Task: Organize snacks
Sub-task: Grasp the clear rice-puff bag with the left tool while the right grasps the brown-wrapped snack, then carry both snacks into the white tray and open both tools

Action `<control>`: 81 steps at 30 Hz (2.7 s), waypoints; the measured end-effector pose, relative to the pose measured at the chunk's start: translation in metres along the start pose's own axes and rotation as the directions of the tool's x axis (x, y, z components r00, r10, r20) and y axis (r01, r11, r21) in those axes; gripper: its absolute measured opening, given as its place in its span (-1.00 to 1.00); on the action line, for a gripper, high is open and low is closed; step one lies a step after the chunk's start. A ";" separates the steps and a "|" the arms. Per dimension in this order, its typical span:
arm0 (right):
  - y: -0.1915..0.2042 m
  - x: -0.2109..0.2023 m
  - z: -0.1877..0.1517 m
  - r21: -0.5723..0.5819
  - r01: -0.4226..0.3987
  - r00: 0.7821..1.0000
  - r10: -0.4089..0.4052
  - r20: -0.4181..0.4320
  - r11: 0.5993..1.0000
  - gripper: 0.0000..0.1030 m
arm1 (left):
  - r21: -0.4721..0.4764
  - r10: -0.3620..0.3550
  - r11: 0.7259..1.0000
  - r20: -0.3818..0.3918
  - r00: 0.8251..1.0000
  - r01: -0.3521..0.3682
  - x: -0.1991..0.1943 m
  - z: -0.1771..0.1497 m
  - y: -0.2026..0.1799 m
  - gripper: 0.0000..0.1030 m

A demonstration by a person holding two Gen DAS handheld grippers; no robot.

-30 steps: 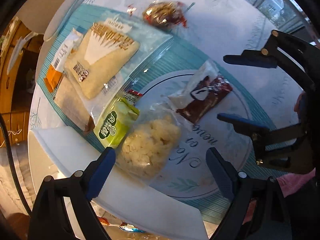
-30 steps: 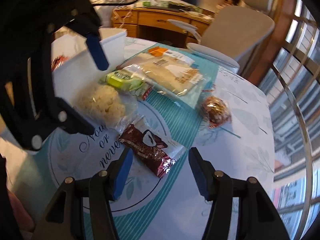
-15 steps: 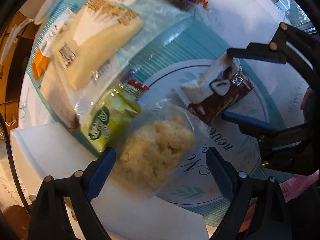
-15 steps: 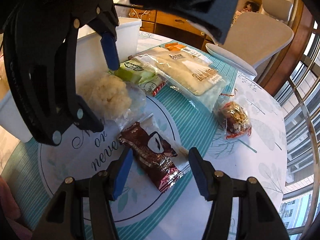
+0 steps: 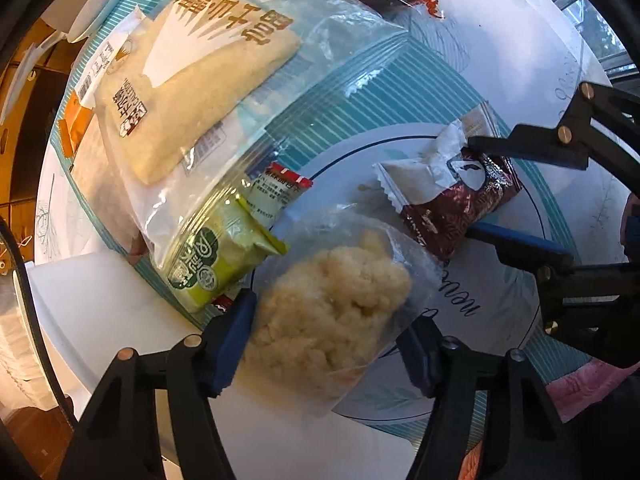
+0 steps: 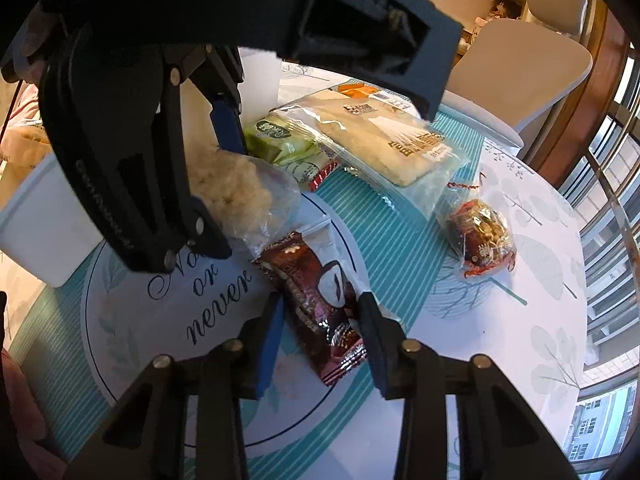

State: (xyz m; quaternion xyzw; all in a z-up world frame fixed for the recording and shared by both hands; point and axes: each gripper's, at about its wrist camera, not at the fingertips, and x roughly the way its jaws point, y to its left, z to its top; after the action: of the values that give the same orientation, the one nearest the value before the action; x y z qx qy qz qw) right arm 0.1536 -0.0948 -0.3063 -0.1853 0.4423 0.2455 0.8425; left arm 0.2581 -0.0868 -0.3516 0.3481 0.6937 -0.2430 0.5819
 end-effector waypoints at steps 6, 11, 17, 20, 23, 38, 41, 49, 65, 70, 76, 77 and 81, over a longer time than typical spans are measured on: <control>-0.003 -0.003 0.001 0.050 -0.007 1.000 0.008 -0.030 0.999 -0.54 | -0.074 -0.026 0.997 0.016 1.000 0.027 -0.011 -0.004 0.005 0.18; -0.005 -0.006 0.003 0.109 0.000 0.998 0.006 -0.054 0.994 -0.74 | -0.121 -0.049 0.991 0.053 0.997 0.055 -0.026 -0.011 0.010 0.17; -0.009 -0.008 0.004 0.204 -0.018 0.997 0.033 -0.073 0.979 -0.82 | -0.186 -0.054 0.980 0.084 0.995 0.069 -0.049 -0.023 0.013 0.17; -0.007 -0.010 0.006 0.215 -0.032 0.996 0.050 -0.076 0.976 -0.86 | -0.224 -0.056 0.972 0.101 0.993 0.077 -0.053 -0.030 0.027 0.17; -0.002 -0.016 0.007 0.216 -0.036 0.996 0.053 -0.073 0.976 -0.89 | -0.262 -0.059 0.961 0.111 0.992 0.087 -0.059 -0.042 0.039 0.17; 0.030 -0.062 0.018 0.355 -0.081 0.993 0.105 -0.048 0.931 -0.94 | -0.399 -0.145 0.887 0.241 0.960 0.234 -0.108 -0.117 0.050 0.16; 0.038 -0.075 0.026 0.385 -0.084 0.994 0.105 -0.034 0.919 -0.94 | -0.411 -0.152 0.873 0.283 0.947 0.263 -0.122 -0.138 0.049 0.16; 0.065 -0.105 0.051 0.423 -0.110 0.993 0.116 0.012 0.899 -0.94 | -0.445 -0.148 0.839 0.366 0.919 0.313 -0.146 -0.193 0.063 0.16; 0.147 -0.112 0.103 0.443 -0.166 0.986 0.161 0.050 0.881 -0.94 | -0.534 -0.171 0.749 0.416 0.893 0.392 -0.113 -0.302 0.123 0.17; 0.174 -0.102 0.108 0.441 -0.153 0.985 0.170 0.003 0.884 -0.94 | -0.528 -0.201 0.733 0.434 0.878 0.429 -0.096 -0.321 0.133 0.20; 0.190 -0.093 0.105 0.464 -0.090 0.987 0.140 -0.074 0.881 -0.82 | -0.542 -0.215 0.701 0.460 0.862 0.464 -0.085 -0.336 0.142 0.55; 0.191 -0.093 0.104 0.468 -0.081 0.987 0.135 -0.083 0.880 -0.82 | -0.541 -0.216 0.700 0.461 0.861 0.466 -0.084 -0.338 0.143 0.57; 0.193 -0.096 0.103 0.470 -0.055 0.988 0.117 -0.104 0.881 -0.82 | -0.538 -0.223 0.695 0.469 0.854 0.477 -0.084 -0.341 0.143 0.60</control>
State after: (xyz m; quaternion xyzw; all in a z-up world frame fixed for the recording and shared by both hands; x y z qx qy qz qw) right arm 0.0632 0.0922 -0.1889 0.0267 0.5498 0.1570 0.8200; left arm 0.1574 0.2409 -0.1904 -0.0636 0.6660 -0.1620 0.7253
